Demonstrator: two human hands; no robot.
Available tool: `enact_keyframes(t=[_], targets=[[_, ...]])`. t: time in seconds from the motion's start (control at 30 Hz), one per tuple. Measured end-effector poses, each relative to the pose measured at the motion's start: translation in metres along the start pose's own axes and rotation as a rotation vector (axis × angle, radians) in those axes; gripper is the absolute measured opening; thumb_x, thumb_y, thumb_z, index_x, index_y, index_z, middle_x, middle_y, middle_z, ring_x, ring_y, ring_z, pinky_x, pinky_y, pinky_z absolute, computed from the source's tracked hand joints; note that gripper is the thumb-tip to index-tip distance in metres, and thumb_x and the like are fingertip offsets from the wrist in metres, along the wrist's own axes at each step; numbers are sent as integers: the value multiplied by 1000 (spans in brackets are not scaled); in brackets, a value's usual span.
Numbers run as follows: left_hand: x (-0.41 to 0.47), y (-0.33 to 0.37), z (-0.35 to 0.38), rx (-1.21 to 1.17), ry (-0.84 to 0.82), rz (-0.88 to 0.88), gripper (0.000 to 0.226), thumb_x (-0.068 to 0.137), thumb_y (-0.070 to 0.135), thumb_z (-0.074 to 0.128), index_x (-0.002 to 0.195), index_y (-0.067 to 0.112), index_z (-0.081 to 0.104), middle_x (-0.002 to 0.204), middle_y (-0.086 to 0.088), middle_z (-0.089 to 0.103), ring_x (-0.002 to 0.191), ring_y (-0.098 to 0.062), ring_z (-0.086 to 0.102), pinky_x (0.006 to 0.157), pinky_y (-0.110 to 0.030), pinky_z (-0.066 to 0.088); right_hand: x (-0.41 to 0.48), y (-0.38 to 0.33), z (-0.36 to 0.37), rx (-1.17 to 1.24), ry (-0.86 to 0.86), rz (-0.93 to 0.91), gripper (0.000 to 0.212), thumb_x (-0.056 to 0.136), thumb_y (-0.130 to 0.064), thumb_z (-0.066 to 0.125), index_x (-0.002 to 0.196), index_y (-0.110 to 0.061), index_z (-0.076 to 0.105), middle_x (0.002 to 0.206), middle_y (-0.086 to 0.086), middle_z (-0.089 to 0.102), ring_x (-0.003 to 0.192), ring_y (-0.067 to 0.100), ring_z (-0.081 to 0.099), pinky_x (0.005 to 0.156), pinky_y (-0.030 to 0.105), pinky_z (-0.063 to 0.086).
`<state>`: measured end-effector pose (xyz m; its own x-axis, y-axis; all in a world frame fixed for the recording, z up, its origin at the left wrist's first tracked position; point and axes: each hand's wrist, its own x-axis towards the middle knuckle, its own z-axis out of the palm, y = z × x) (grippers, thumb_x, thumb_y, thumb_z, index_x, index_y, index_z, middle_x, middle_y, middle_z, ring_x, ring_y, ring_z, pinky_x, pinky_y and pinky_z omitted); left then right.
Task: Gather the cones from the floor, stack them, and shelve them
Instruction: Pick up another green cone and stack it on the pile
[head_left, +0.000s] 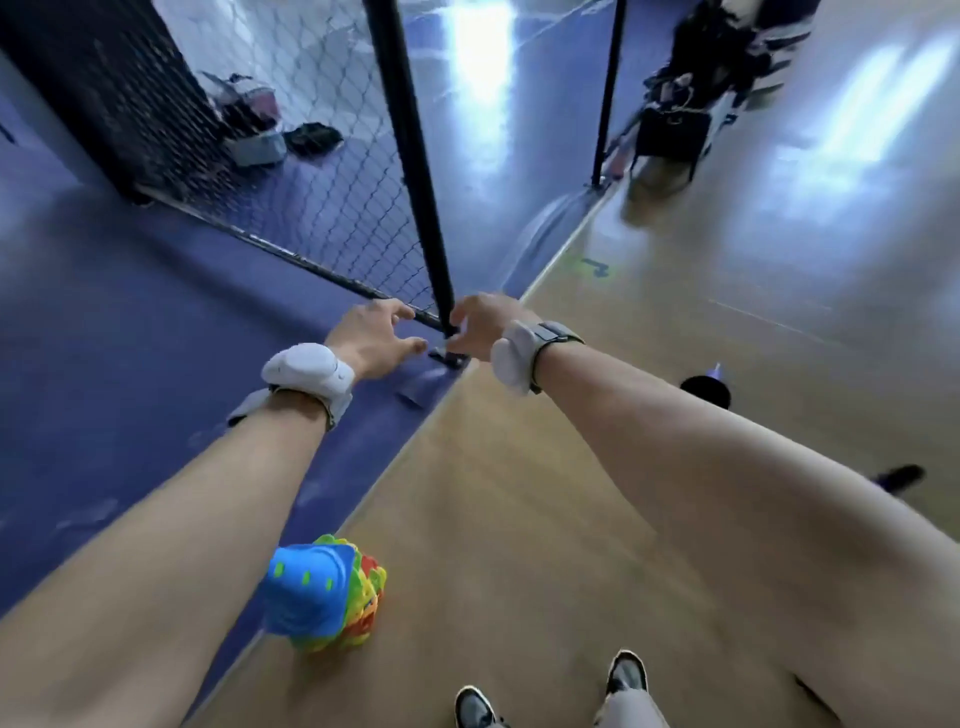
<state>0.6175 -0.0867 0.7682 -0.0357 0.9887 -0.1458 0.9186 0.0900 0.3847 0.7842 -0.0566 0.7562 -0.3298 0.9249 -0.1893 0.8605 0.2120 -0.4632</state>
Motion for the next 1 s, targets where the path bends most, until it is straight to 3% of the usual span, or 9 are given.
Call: enact_keyframes(t=[0.37,0.5,0.7,1.0], targets=[[11,341,186,116,-316,450,59,84,40,69,135,18,50,137,-9,54,124,-27,52,103,-36,42,-196,324,-96,106,136,553,43,90,-30,65,127,-11,58,128,12,60,116,32,57,93,35,48],[-1,429,247,169,-409,577,62,83,42,68,137,20,48,137,-8,54,123,-27,53,102,-40,44,-258,408,-109,186,197,726,45,86,-30,64,129,-18,55,127,10,58,113,33,57,87,33,46],[-20,554,326,285,-528,755,59,85,42,67,137,21,48,136,-6,56,122,-26,54,101,-38,44,-352,527,-128,284,245,963,50,87,-25,62,134,-15,50,127,12,60,111,32,60,93,37,51],[-22,716,475,320,-684,887,59,84,41,65,137,25,47,134,-6,56,119,-26,55,100,-38,46,-425,712,-127,316,288,1232,56,85,-20,61,139,-20,46,126,11,62,111,32,60,89,34,52]])
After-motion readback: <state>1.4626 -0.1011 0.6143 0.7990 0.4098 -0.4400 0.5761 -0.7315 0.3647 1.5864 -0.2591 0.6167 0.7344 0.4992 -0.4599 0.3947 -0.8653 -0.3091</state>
